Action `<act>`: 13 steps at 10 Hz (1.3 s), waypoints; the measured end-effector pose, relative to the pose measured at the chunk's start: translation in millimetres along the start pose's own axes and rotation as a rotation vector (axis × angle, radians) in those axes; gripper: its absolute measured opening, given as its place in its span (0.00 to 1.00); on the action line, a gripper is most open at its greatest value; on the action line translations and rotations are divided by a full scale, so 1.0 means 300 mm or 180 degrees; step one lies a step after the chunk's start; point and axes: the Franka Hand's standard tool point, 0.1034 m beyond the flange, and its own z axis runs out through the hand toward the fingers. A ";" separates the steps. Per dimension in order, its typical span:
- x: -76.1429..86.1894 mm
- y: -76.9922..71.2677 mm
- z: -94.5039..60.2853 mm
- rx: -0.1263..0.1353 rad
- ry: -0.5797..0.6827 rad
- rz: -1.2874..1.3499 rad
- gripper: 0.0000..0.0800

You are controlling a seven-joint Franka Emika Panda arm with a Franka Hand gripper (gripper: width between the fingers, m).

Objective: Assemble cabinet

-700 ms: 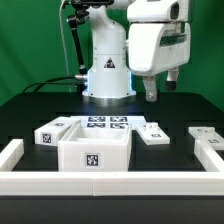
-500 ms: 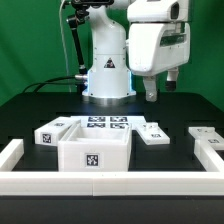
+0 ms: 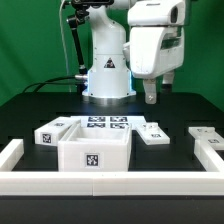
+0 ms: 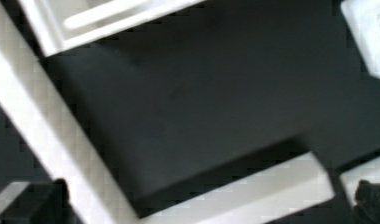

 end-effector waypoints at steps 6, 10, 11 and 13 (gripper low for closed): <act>-0.131 -0.111 0.079 0.0026 -0.0001 -0.0483 1.00; -0.232 -0.109 0.108 0.0070 -0.0031 -0.0561 1.00; -0.259 -0.112 0.123 0.0091 -0.0034 -0.0566 1.00; -0.295 -0.119 0.162 0.0140 -0.0035 -0.0522 1.00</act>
Offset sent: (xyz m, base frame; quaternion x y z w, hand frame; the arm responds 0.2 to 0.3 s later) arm -0.0402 -0.0252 -0.0212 0.0329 0.0225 -0.0586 0.9975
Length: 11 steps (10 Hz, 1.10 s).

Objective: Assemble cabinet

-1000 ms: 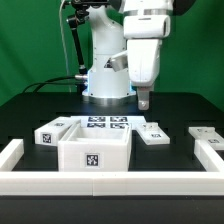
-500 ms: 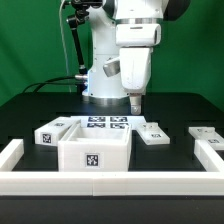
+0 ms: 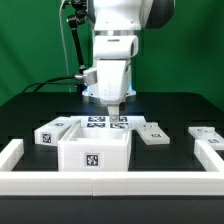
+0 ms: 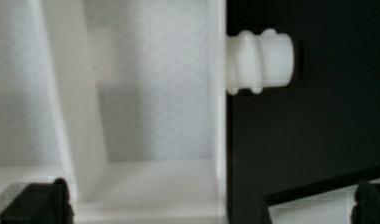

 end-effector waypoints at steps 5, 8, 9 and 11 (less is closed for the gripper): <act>-0.007 -0.062 0.164 0.0129 0.0048 0.0060 1.00; 0.002 -0.066 0.177 0.0100 0.0065 0.0081 0.99; 0.000 -0.068 0.182 0.0110 0.0064 0.0086 0.99; -0.001 -0.069 0.183 0.0112 0.0064 0.0087 0.56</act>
Offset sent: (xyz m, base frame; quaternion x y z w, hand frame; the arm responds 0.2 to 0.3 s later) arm -0.0032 0.0073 -0.0372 -0.0004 0.0171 -0.0225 0.9996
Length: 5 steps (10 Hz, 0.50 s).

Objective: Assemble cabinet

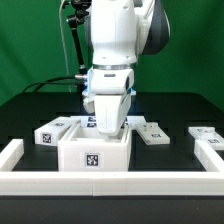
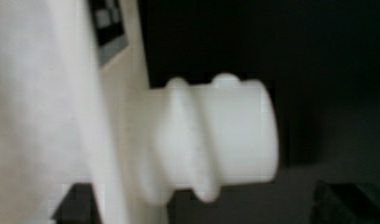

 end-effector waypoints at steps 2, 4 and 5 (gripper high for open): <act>-0.001 0.000 0.000 0.0001 0.0000 0.0001 0.38; -0.001 0.000 0.000 0.0001 0.0000 0.0002 0.05; -0.002 0.001 0.000 -0.0001 -0.0001 0.0004 0.05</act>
Offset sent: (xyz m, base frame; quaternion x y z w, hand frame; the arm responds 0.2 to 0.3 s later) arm 0.0000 0.0000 0.0000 0.0000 0.0000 0.0000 1.0000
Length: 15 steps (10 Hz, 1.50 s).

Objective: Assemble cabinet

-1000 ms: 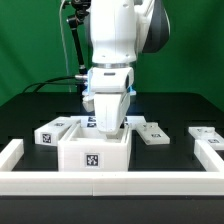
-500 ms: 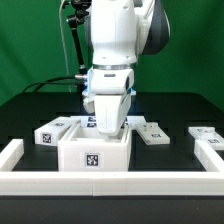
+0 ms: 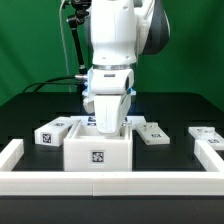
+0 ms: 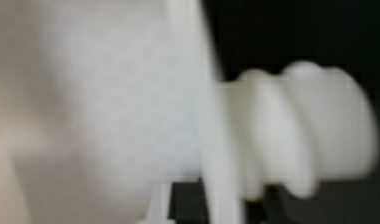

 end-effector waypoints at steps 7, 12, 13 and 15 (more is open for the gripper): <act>0.012 0.011 -0.004 -0.0013 0.0002 -0.0157 0.04; 0.171 0.085 0.000 0.0044 -0.0011 -0.0470 0.04; 0.167 0.085 0.001 0.0047 -0.0012 -0.0461 0.04; 0.166 0.085 0.001 0.0046 -0.0011 -0.0460 0.04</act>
Offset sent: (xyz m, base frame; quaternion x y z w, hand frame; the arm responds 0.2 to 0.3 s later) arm 0.0000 0.0000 0.0000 0.0000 0.0000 0.0000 1.0000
